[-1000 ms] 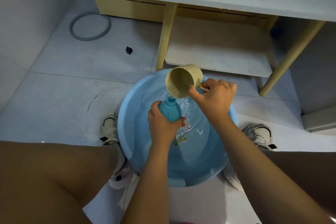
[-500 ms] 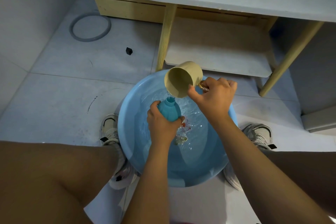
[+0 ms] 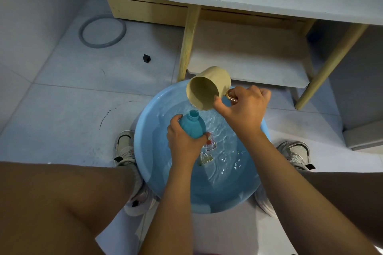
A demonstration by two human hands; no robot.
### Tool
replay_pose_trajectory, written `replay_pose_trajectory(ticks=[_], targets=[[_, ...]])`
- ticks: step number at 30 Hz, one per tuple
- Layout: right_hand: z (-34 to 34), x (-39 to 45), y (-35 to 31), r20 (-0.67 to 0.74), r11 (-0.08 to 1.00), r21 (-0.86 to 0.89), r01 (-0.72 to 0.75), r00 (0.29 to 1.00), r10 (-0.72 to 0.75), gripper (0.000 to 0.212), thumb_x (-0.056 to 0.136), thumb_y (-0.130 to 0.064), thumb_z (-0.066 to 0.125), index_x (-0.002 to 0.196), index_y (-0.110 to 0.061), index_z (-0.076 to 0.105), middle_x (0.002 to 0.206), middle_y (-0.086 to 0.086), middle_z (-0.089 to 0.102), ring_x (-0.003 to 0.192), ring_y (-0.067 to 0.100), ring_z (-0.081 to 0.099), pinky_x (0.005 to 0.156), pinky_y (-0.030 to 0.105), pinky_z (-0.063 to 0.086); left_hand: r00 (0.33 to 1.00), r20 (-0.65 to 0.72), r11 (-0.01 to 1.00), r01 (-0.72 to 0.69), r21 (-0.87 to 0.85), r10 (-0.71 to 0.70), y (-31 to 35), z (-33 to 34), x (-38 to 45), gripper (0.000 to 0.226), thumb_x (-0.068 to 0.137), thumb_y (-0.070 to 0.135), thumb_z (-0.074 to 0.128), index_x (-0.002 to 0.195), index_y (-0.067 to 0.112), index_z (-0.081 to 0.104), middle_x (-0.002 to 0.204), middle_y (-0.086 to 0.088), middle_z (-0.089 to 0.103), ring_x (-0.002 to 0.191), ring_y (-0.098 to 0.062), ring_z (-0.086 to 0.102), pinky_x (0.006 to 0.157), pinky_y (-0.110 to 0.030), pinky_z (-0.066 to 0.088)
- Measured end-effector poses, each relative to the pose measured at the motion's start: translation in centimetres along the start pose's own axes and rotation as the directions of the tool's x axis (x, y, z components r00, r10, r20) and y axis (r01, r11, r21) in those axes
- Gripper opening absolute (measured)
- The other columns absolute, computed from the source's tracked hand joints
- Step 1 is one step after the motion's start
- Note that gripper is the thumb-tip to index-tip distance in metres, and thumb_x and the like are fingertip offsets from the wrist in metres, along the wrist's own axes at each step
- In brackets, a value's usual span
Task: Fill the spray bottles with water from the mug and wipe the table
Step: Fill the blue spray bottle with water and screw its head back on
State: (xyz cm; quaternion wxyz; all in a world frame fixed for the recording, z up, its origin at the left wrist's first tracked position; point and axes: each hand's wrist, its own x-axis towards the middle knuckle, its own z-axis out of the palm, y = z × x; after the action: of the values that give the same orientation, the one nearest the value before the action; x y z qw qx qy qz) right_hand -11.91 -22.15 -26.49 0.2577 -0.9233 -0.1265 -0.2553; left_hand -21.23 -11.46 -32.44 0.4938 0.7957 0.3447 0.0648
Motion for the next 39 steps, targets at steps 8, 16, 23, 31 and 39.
replay_pose_trajectory(ticks=[8,16,23,31,39], targets=[[-0.03,0.15,0.16,-0.019,0.998,-0.018,0.054,0.998,-0.055,0.043,0.067,-0.053,0.055,0.053,-0.013,0.055,0.045,-0.004,0.048,0.053,0.019,0.044,0.07,0.032,0.023,1.0,-0.006,0.999,0.01,0.034,-0.009,-0.11,0.14,0.24,0.096,0.058,0.038,0.087,0.135,0.03,0.029,0.134,0.0,0.038,0.123,-0.021,0.038,0.101,-0.046,0.042],[-0.18,0.25,0.18,-0.036,0.996,-0.019,0.087,0.996,-0.087,0.044,0.069,-0.054,0.057,0.055,-0.012,0.055,0.048,-0.004,0.049,0.057,0.016,0.041,0.073,0.031,0.023,1.0,-0.005,0.999,0.005,0.036,-0.005,-0.32,0.11,0.17,0.093,0.058,0.037,0.087,0.133,0.028,0.032,0.132,-0.001,0.038,0.122,-0.021,0.039,0.1,-0.048,0.043],[-0.1,0.39,0.26,-0.048,0.992,-0.015,0.122,0.991,-0.122,0.042,0.069,-0.053,0.06,0.056,-0.013,0.055,0.049,-0.004,0.053,0.058,0.017,0.045,0.073,0.031,0.024,1.0,-0.01,0.999,0.006,0.042,-0.005,-0.28,0.03,0.17,0.091,0.058,0.037,0.087,0.132,0.028,0.034,0.13,-0.001,0.039,0.119,-0.021,0.04,0.098,-0.047,0.044],[-0.19,0.46,0.2,-0.055,0.988,-0.003,0.156,0.986,-0.156,0.041,0.068,-0.051,0.061,0.057,-0.013,0.053,0.05,-0.004,0.053,0.06,0.018,0.045,0.074,0.032,0.024,1.0,-0.009,0.999,0.004,0.032,-0.003,-0.06,-0.03,0.2,0.091,0.057,0.035,0.087,0.131,0.027,0.036,0.129,-0.001,0.039,0.119,-0.022,0.041,0.098,-0.048,0.044],[-0.32,0.53,0.1,-0.056,0.979,-0.002,0.202,0.978,-0.202,0.039,0.066,-0.049,0.065,0.059,-0.013,0.054,0.052,-0.003,0.055,0.063,0.02,0.048,0.076,0.032,0.025,1.0,-0.012,0.999,0.004,0.037,-0.003,-0.08,0.03,0.44,0.091,0.056,0.037,0.088,0.13,0.028,0.036,0.128,0.0,0.041,0.119,-0.022,0.041,0.098,-0.049,0.044]])
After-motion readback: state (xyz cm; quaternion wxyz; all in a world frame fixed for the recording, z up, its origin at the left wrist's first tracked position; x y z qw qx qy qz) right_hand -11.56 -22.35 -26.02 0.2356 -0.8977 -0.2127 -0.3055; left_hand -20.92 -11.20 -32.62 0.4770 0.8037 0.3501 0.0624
